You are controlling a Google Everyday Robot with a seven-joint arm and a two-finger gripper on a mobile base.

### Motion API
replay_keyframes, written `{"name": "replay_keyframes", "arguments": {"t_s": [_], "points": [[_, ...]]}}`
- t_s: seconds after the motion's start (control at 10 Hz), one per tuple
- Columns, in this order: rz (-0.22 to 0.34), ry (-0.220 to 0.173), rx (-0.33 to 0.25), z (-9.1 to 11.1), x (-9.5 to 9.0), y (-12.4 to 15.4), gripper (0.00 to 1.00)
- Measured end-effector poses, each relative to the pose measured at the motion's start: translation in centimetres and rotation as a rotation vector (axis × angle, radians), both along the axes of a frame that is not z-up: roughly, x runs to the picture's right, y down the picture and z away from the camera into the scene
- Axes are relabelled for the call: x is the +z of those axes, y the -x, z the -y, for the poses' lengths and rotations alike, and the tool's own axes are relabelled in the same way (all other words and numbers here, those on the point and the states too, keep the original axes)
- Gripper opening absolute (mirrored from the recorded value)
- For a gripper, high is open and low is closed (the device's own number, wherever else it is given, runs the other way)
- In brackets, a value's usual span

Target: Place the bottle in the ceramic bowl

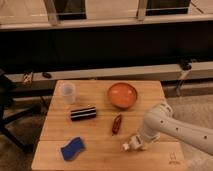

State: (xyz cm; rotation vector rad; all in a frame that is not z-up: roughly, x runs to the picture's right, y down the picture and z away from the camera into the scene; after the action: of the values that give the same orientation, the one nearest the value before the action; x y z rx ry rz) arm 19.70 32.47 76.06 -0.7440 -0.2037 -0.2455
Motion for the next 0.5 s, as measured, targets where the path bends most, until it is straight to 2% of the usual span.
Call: {"name": "replay_keyframes", "arguments": {"t_s": [0.1, 0.3, 0.5], "points": [[0.001, 0.003, -0.004, 0.0, 0.0, 0.1, 0.02], [0.0, 0.004, -0.005, 0.0, -0.1, 0.0, 0.01], [0.002, -0.007, -0.007, 1.0, -0.2, 0.2, 0.01]]}}
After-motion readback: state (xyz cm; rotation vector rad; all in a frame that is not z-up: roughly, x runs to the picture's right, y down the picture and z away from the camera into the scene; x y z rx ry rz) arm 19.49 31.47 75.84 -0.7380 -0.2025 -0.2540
